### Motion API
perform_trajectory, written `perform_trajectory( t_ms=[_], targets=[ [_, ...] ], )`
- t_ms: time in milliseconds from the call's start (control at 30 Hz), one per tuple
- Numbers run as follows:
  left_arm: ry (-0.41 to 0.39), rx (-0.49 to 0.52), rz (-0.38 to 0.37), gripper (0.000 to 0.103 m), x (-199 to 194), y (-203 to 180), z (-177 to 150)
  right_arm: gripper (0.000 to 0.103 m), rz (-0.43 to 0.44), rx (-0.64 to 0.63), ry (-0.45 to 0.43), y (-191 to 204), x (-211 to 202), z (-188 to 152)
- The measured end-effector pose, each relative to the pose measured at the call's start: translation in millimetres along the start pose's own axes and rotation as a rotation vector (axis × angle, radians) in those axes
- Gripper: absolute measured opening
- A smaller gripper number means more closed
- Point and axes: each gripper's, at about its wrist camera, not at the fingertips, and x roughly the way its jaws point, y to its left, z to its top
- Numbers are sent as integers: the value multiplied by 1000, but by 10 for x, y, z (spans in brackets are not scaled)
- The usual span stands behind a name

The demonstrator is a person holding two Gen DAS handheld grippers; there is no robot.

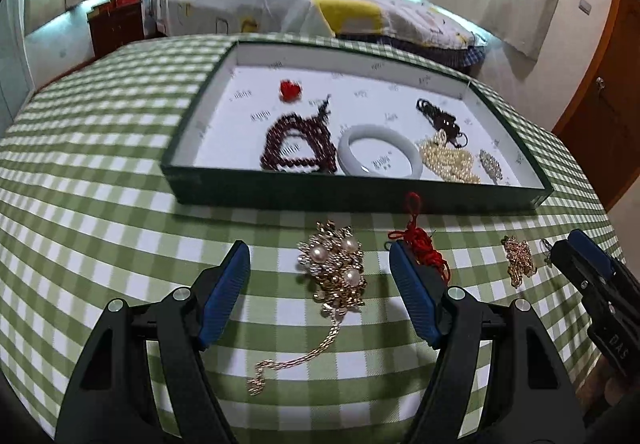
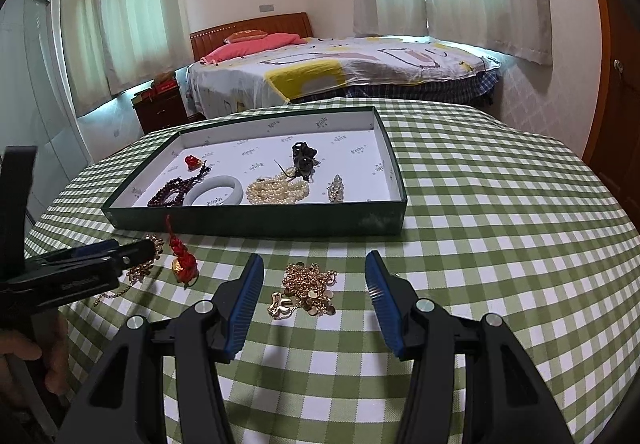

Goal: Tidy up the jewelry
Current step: 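Withdraw both tools from the box toward the remaining jewelry on the table, then grasp the pearl brooch with the left tool while the right tool grasps the gold chain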

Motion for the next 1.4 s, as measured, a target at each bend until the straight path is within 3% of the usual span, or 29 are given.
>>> perform_trajectory(
  t_ms=[200,333,400,667,867,1267,1400],
  targets=[
    [7,38,4,68,67,-76,43,52,2,7,5,-12,10,-4],
    [8,64,8,48,61,-102,40,52,1,7,8,-4,15,-2],
    [9,71,3,30,56,-91,39,52,1,4,13,1,22,-5],
    [-3,35,-30,26,-3,38,27,52,3,-18,45,81,77,-14],
    [-37,47,-30,12,-134,64,27,52,9,-23,91,133,169,7],
    [-33,25,-46,12,-163,132,1,52,4,-17,196,138,375,1],
    [-34,26,-46,12,-181,134,-14,39,2,-36,201,176,385,1]
  ],
)
